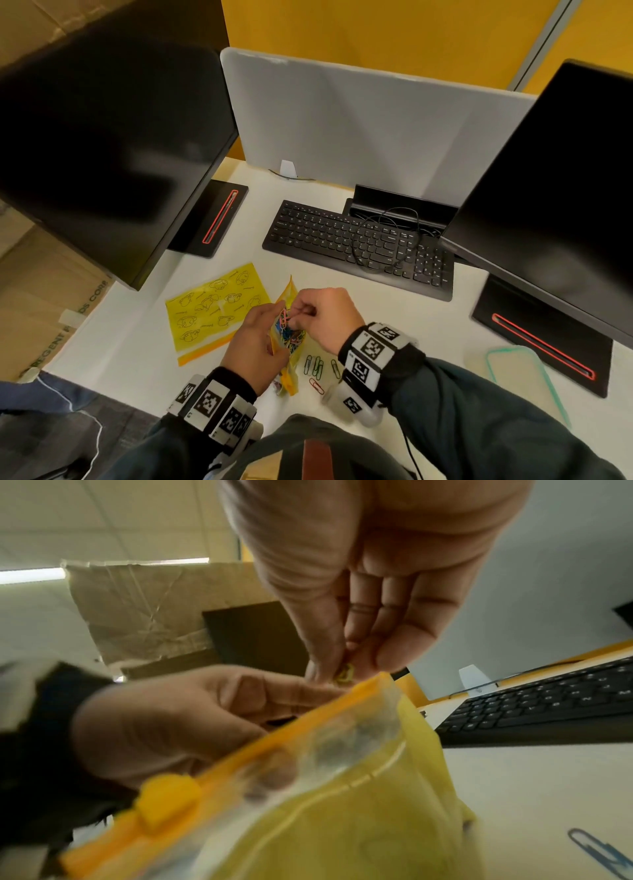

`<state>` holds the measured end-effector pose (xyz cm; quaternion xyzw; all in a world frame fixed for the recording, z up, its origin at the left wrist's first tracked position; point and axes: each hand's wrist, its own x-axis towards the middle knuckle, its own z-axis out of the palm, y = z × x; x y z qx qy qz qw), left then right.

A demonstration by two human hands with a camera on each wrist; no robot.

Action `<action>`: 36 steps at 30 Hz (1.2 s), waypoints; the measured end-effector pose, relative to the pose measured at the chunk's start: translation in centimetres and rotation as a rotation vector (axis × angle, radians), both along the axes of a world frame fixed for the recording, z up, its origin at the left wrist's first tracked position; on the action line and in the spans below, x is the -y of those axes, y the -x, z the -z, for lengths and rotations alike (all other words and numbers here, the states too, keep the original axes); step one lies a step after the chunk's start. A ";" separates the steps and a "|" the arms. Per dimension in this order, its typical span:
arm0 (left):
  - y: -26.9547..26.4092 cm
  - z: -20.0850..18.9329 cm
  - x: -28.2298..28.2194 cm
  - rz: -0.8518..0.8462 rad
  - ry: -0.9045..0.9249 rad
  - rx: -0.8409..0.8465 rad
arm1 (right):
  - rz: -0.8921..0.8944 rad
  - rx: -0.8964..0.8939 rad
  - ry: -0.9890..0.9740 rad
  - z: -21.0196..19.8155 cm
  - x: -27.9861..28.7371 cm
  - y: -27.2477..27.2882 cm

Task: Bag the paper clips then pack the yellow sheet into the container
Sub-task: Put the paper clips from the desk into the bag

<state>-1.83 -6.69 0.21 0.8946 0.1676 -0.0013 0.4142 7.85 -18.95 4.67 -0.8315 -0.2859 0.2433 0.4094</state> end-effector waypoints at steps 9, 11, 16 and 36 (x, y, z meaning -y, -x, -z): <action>0.6 -0.2 -0.6 -0.073 0.021 0.023 | -0.088 0.163 0.403 5.3 1.3 -3.4; 0.6 -0.4 -0.6 -0.075 0.026 0.022 | -0.266 0.208 0.546 7.0 2.0 -2.8; 0.7 -0.4 -0.7 -0.089 0.045 0.020 | -0.544 0.286 0.495 8.4 2.8 -0.5; 0.6 -0.1 -0.5 -0.056 0.003 0.014 | -0.947 0.473 0.447 8.7 8.9 -1.5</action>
